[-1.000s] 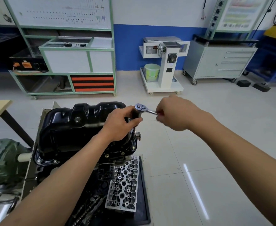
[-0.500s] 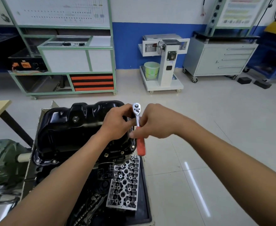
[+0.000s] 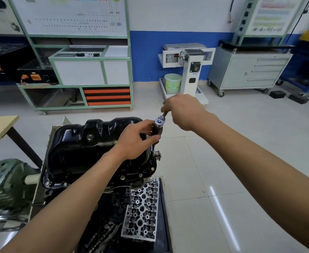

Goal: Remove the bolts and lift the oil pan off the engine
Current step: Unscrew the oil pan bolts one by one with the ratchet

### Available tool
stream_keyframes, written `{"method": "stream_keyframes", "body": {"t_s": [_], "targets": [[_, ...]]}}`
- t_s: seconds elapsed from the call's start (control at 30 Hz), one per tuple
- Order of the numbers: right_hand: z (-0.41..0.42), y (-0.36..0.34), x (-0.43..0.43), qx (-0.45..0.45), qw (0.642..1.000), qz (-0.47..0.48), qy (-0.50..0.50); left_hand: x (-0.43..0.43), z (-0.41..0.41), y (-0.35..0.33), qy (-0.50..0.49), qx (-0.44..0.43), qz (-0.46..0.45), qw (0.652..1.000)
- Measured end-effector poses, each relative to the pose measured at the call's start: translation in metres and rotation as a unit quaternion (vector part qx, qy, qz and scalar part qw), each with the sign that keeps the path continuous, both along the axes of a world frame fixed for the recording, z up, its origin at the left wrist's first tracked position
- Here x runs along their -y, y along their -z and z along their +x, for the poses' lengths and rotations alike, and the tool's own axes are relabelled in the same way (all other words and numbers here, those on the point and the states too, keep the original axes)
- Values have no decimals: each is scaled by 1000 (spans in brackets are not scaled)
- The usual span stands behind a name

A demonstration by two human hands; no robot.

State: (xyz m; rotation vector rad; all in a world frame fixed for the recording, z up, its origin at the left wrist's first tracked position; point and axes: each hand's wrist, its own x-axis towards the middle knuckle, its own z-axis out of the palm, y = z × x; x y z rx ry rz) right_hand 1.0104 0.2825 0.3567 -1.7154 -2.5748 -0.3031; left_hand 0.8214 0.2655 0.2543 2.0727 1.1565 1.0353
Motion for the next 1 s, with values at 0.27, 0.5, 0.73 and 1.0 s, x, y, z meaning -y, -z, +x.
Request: {"method": "stream_keyframes", "body": {"t_s": [0.27,0.5,0.73,1.0], "targets": [[21,22,12,-55,997,-20,-52,2,2,2,-15,11,28,999],[9,-6,64,-72,979,-189,4,3,5,2,-18,20,38,999],[-37,16,74,-240,955,-175,10,1,1,3,-19,20,31,999],[1,-13,56,-103,947,-304,0,1,2,1,0,8,10,1000]]}}
